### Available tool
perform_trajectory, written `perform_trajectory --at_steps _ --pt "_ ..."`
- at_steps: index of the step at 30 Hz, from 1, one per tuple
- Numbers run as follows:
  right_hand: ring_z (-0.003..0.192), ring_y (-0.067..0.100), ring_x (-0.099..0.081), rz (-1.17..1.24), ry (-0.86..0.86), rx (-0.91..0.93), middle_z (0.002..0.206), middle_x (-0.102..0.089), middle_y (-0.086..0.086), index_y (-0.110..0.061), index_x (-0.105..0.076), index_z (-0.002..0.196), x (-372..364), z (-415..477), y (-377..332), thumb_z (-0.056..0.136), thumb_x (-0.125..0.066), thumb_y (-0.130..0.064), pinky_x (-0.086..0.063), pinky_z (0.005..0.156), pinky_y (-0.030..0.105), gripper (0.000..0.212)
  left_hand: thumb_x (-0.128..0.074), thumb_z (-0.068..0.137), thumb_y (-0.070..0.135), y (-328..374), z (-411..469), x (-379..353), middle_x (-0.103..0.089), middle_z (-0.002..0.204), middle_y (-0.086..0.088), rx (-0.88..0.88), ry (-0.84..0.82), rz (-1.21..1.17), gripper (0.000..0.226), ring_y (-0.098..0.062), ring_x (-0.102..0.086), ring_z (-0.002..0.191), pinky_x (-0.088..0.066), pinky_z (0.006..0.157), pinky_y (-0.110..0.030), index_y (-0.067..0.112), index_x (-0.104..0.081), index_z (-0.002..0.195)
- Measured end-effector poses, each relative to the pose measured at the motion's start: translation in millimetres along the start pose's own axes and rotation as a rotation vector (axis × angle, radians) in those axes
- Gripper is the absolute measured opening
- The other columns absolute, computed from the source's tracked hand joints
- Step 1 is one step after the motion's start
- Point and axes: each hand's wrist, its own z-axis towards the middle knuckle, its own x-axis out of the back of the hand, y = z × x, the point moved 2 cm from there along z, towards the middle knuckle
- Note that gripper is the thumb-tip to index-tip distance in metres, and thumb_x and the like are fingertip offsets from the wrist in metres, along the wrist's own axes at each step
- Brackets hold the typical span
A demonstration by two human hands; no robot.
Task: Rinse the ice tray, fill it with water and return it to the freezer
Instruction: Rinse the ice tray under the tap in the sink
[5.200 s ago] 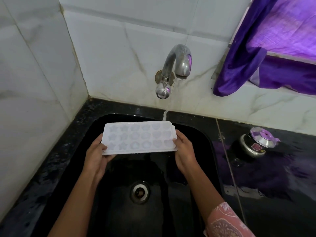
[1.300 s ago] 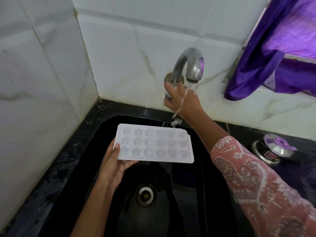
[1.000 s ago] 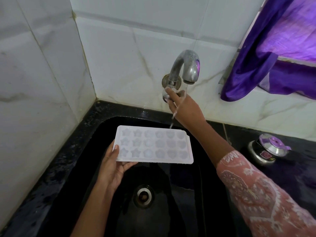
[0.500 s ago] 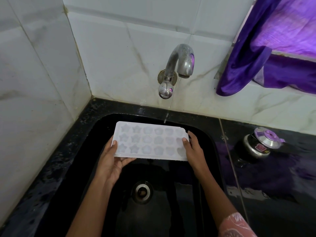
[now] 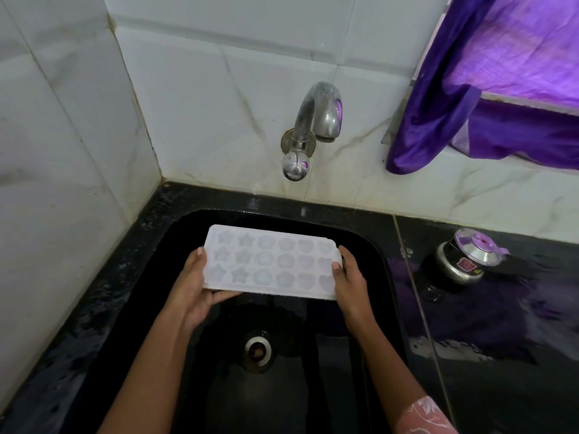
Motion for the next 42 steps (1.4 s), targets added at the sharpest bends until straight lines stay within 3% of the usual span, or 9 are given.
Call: perform_trajectory --at_steps 4,10,16,22,28,33,42 --pt "0.120 0.021 -0.047 -0.151 0.019 0.027 0.134 -0.048 0.007 -0.019 -0.038 0.139 8 4 -9 0.098 -0.039 -0.019 -0.039 0.095 0.029 0.041 -0.031 0.101 0.036 -1 -1 -3 -0.065 0.103 -0.002 -0.028 0.024 -0.023 0.030 -0.022 -0.064 0.090 -0.056 0.059 -0.042 0.022 -0.050 0.119" --pt "0.087 0.018 -0.043 -0.798 0.143 0.435 0.095 -0.040 0.003 -0.022 -0.055 0.126 16 7 -34 0.093 -0.047 -0.027 -0.038 0.075 0.031 0.035 -0.030 0.101 0.036 -4 -4 -6 -0.066 0.103 -0.001 -0.048 0.038 -0.053 0.030 -0.021 -0.065 0.090 -0.057 0.055 -0.039 0.024 -0.051 0.118" --pt "0.093 0.027 -0.050 -1.008 0.071 0.477 0.100 -0.049 0.010 -0.025 -0.059 0.120 10 14 -41 0.093 -0.039 -0.042 -0.038 0.075 0.034 0.038 -0.031 0.100 0.036 -5 -6 -6 -0.066 0.100 -0.002 -0.043 0.045 -0.088 0.031 -0.022 -0.065 0.087 -0.058 0.053 -0.039 0.023 -0.050 0.120" --pt "0.103 0.022 -0.047 -0.976 -0.011 0.399 0.110 -0.048 0.007 -0.027 -0.053 0.127 8 14 -41 0.094 -0.039 -0.046 -0.037 0.087 0.033 0.041 -0.032 0.100 0.036 -4 -8 -6 -0.066 0.099 -0.001 -0.060 0.045 -0.092 0.029 -0.022 -0.065 0.087 -0.057 0.050 -0.036 0.022 -0.052 0.115" --pt "0.101 0.022 -0.049 -0.958 -0.010 0.397 0.109 -0.049 0.006 -0.019 -0.058 0.119 11 15 -40 0.095 -0.040 -0.043 -0.038 0.084 0.031 0.038 -0.032 0.100 0.036 -7 -7 -7 -0.066 0.100 -0.001 -0.056 0.051 -0.103 0.030 -0.022 -0.065 0.087 -0.056 0.048 -0.036 0.022 -0.053 0.116" --pt "0.101 0.024 -0.050 -1.001 -0.002 0.387 0.110 -0.051 0.008 -0.017 -0.056 0.122 10 16 -39 0.095 -0.037 -0.043 -0.040 0.083 0.033 0.041 -0.032 0.100 0.037 -3 -9 -10 -0.067 0.093 0.001 -0.074 0.030 -0.083 0.027 -0.017 -0.069 0.073 -0.056 0.047 -0.034 0.027 -0.057 0.098" --pt "0.105 0.023 -0.048 -0.967 -0.046 0.351 0.114 -0.048 0.007 -0.027 -0.051 0.129 8 11 -40 0.095 -0.037 -0.046 -0.039 0.084 0.031 0.042 -0.032 0.099 0.038 -3 -9 -6 -0.067 0.099 -0.001 -0.080 0.057 -0.084 0.029 -0.022 -0.065 0.087 -0.057 0.050 -0.037 0.024 -0.054 0.112"
